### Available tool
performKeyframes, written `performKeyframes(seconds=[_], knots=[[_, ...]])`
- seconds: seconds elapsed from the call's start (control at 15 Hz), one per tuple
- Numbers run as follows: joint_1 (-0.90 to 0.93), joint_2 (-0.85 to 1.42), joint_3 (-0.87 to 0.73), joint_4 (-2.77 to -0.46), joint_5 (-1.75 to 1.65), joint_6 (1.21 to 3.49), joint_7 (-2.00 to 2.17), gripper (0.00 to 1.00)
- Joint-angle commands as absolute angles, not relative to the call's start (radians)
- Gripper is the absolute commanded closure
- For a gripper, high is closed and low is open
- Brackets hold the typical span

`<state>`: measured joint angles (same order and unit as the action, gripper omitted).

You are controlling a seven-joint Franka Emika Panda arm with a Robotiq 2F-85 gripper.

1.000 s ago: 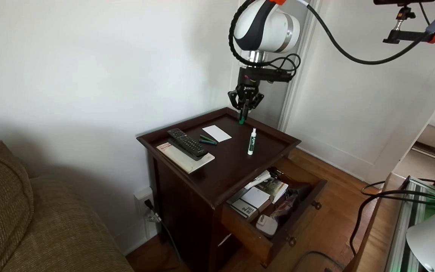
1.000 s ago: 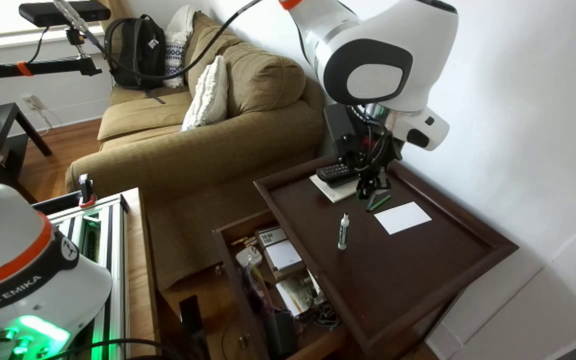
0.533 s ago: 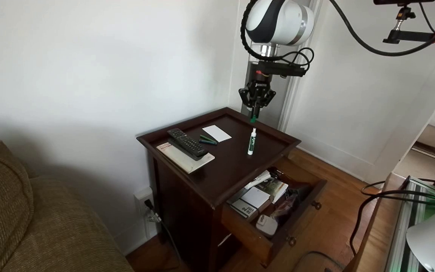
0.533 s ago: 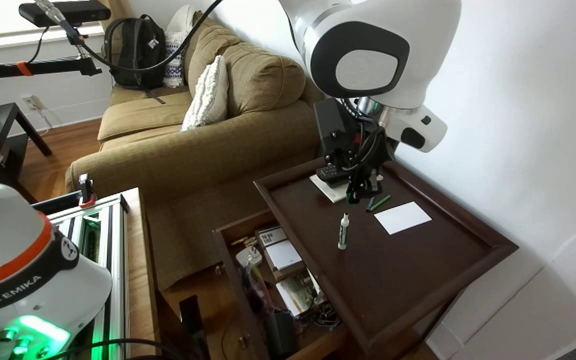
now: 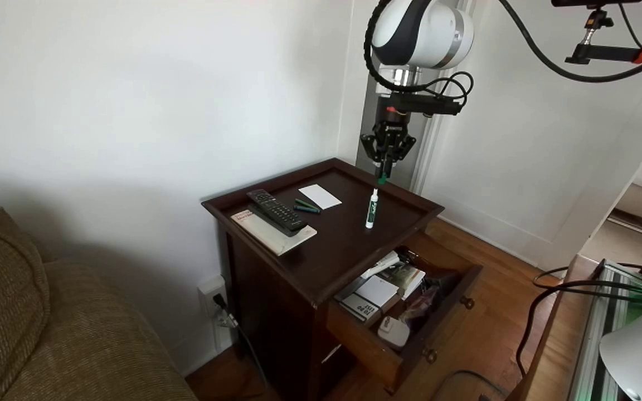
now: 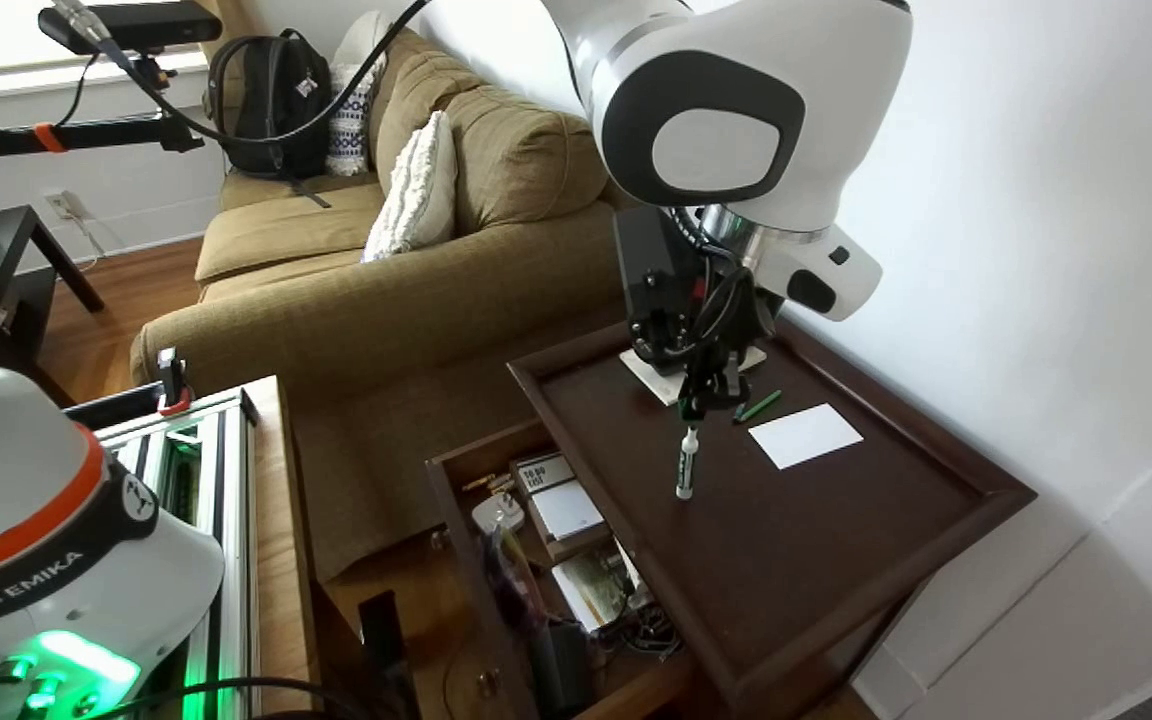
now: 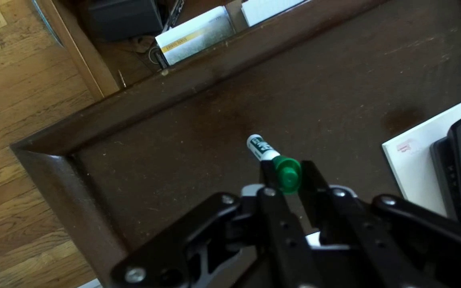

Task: Put the green cap on the marker

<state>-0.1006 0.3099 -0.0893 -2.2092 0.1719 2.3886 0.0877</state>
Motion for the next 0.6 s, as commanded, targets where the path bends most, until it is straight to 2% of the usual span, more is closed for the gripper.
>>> performKeyframes(seconds=[0.0, 0.53], knots=[[-0.112, 0.293, -0.092, -2.238, 0.168, 2.403, 0.065, 0.95], [-0.125, 0.307, -0.085, -2.230, 0.190, 2.423, 0.032, 0.95]])
